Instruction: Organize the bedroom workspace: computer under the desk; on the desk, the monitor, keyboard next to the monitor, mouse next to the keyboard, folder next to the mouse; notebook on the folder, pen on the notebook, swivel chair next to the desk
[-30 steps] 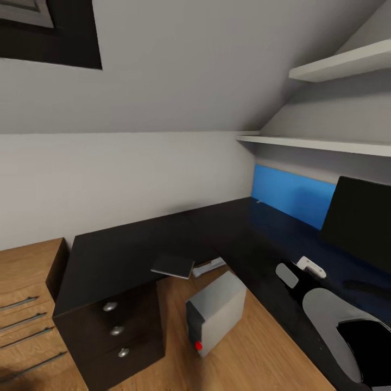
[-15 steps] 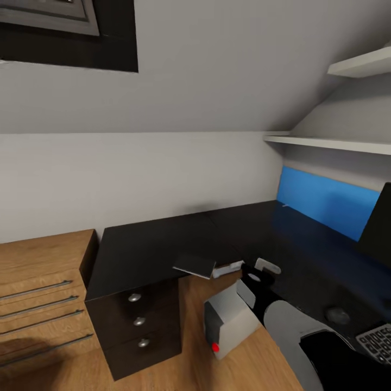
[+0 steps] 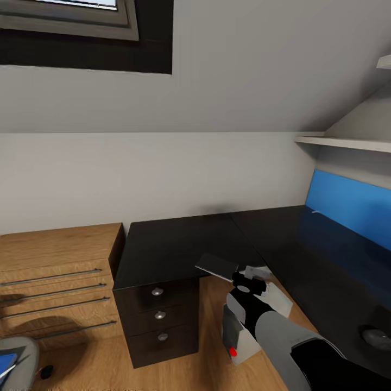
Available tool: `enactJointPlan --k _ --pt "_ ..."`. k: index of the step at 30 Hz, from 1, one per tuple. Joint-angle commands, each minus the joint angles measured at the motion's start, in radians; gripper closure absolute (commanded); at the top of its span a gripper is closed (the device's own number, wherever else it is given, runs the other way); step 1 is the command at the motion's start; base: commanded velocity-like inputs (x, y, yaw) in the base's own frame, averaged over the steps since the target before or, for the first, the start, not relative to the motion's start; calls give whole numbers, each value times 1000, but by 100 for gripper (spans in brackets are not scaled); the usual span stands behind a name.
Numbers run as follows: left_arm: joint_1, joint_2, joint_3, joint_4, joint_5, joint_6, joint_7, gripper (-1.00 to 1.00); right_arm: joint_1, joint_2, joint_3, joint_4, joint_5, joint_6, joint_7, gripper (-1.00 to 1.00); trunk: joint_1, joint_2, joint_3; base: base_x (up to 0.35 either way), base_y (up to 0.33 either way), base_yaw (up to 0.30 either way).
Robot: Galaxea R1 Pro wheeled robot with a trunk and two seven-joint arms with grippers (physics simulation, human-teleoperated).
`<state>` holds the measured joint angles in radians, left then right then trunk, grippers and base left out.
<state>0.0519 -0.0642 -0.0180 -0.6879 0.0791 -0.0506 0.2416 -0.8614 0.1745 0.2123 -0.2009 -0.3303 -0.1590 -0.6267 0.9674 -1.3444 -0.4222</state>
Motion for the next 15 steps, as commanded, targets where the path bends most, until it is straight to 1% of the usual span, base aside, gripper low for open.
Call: enactJointPlan --k 1,4,8,12,15 --pt "0 0 -2 -2 8 -3 4 -100 -1 0 8 5 -5 -6 -3 -100 0 -1 -1 0 0 284" --pt "0 1 -2 -5 8 -3 4 -100 0 0 11 16 12 -7 -2 -100 0 -1 -1 -2 0 284" --pt "0 1 -2 -5 8 -3 4 -100 1 0 11 19 16 -7 -2 -100 0 -1 -1 -63 0 284" --pt "0 2 -1 -6 8 -3 5 -100 1 0 12 21 18 -7 -1 -100 0 -1 -1 -204 0 284" --pt "0 4 -1 -7 8 -2 5 -100 1 0 12 21 19 -7 -1 -100 0 -1 -1 -303 0 284"
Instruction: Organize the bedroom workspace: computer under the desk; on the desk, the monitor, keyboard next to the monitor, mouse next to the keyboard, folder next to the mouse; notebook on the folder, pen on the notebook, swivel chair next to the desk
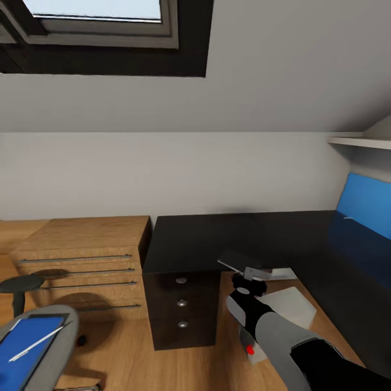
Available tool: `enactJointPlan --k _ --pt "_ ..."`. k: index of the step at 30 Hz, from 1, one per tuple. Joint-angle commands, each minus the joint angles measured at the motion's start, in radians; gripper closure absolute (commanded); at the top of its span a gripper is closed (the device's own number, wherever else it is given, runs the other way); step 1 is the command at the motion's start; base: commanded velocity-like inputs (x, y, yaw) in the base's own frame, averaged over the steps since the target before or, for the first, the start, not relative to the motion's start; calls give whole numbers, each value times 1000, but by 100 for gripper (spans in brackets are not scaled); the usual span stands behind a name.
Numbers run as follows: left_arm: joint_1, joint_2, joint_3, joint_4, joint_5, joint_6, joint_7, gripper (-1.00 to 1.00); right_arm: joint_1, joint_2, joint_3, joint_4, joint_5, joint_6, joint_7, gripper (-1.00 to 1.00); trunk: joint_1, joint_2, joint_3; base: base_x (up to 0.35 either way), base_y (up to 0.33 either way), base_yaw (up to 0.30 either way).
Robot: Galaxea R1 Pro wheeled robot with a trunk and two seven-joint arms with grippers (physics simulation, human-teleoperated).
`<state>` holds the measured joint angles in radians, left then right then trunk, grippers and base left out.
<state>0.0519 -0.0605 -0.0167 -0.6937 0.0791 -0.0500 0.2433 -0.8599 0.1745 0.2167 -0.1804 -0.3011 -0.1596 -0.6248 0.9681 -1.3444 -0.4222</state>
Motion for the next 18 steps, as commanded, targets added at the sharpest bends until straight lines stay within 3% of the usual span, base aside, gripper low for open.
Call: enactJointPlan --k 1,11,18 --pt "0 0 -2 -1 8 -3 4 -100 -1 0 7 1 -11 -6 -3 -100 -1 -1 -1 -322 0 284" --pt "0 0 -2 -1 8 -3 4 -100 -1 0 7 3 -10 -6 -3 -100 -1 -1 -1 -317 0 284" --pt "0 -2 -2 -1 8 -4 2 -100 -1 0 7 4 -11 -6 -3 -100 -1 -1 -1 -111 0 284"
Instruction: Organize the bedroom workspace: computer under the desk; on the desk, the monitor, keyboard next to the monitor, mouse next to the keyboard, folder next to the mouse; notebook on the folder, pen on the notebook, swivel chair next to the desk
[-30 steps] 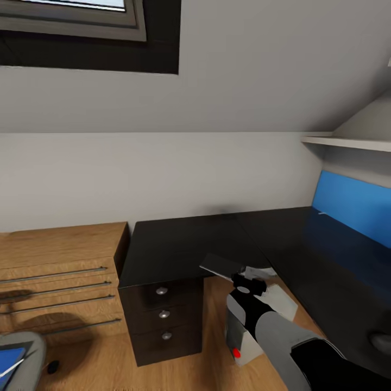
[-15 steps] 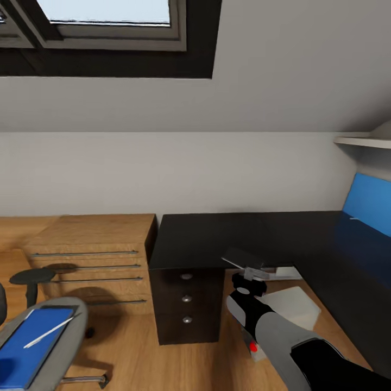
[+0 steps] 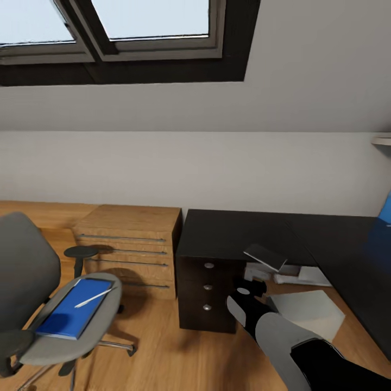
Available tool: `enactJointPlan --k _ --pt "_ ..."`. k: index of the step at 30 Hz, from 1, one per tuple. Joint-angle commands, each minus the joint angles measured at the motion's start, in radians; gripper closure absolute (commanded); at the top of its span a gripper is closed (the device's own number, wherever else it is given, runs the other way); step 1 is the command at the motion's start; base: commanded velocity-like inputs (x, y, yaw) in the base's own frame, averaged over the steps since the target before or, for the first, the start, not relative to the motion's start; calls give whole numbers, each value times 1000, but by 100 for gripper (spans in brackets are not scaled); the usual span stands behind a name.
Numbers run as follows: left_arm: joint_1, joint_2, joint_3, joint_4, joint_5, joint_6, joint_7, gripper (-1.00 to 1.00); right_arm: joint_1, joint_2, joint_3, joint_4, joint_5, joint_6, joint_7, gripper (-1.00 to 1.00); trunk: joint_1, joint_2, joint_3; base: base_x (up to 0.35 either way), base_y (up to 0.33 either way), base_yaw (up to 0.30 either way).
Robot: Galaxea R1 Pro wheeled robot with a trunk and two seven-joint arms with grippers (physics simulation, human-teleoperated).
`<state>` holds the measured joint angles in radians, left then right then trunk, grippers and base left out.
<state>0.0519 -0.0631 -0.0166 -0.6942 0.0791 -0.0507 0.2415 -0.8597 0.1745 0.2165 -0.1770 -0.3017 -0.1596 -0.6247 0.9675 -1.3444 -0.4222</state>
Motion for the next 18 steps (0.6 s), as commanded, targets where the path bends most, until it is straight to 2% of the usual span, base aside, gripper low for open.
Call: enactJointPlan --k 1,6,12,15,18 --pt "0 0 -2 -1 8 -3 3 -100 -1 0 7 2 -11 -6 -3 -100 0 -1 -1 -35 0 285" --pt "0 -2 -2 -17 9 -3 3 -100 0 0 7 41 -12 -9 3 -100 0 -1 -1 -18 0 285" --pt "0 -3 -3 -26 8 5 -1 -100 25 0 3 152 -11 -116 57 -100 -19 34 15 -4 0 285" --pt "0 -4 -3 -28 7 8 -4 -100 85 0 2 184 -7 -214 95 -100 -31 55 24 -1 0 284" --pt "0 -4 -3 -27 8 10 -5 -100 149 0 2 192 1 -252 107 -100 -42 76 34 0 0 284"
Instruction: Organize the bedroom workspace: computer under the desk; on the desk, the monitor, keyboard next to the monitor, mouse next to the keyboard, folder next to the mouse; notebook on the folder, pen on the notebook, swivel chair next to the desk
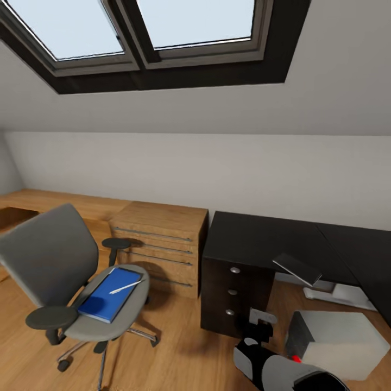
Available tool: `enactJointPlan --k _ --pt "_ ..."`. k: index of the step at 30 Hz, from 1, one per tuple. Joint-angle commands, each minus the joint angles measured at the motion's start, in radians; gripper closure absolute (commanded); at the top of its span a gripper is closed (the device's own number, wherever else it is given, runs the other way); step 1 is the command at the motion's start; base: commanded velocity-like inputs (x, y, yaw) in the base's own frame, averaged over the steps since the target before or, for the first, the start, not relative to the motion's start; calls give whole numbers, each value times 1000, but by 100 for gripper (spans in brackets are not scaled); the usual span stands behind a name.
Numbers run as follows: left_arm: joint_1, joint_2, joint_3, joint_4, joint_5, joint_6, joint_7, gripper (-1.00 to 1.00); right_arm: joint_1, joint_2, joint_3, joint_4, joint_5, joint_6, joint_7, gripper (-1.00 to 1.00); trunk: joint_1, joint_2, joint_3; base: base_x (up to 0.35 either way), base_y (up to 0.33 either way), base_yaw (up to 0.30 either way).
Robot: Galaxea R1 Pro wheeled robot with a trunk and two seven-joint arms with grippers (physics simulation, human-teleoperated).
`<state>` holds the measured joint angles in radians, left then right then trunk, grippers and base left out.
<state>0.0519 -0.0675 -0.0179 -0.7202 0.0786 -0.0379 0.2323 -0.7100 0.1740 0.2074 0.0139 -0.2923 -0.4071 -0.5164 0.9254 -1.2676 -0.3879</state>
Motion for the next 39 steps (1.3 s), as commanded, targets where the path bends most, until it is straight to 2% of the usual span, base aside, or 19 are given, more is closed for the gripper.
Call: enactJointPlan --k 1,9,11,14,15,20,26,32,34,37,39 --pt "0 0 -2 0 8 -3 4 -100 13 1 11 3 -5 -10 1 -100 -4 7 2 0 0 284" --pt "-2 0 -2 46 9 -5 3 -100 108 1 10 7 24 -55 14 -100 -35 63 27 0 0 277" --pt "-7 -5 -2 90 10 -7 3 -100 151 1 10 7 33 -110 43 -100 -42 77 34 0 0 261" --pt "-8 -15 -2 108 9 -9 2 -100 169 1 10 8 32 -149 82 -100 -54 98 43 0 0 257" --pt "-8 -18 -2 112 9 -10 2 -100 173 -12 10 8 32 -160 106 -100 -58 105 46 0 0 255" --pt "-9 -20 -2 119 11 -12 2 -100 181 -48 10 7 31 -180 154 -100 -77 140 62 0 0 176" --pt "-10 -20 -1 120 10 -15 2 -100 182 -52 10 7 34 -182 160 -100 -100 182 81 0 0 33" --pt "-9 -18 -1 114 9 -18 4 -100 182 -53 10 8 35 -183 162 -100 -100 182 81 0 0 8" --pt "-10 -15 -1 112 8 -40 4 -100 182 -54 10 8 36 -183 162 -100 -100 182 81 0 0 2" --pt "-10 -13 -1 112 7 -122 5 -100 182 -51 10 8 33 -183 161 -100 -100 182 81 0 0 0" --pt "-9 -13 -2 112 7 -146 5 -100 182 -50 10 8 31 -183 161 -100 -100 182 81 0 0 0"
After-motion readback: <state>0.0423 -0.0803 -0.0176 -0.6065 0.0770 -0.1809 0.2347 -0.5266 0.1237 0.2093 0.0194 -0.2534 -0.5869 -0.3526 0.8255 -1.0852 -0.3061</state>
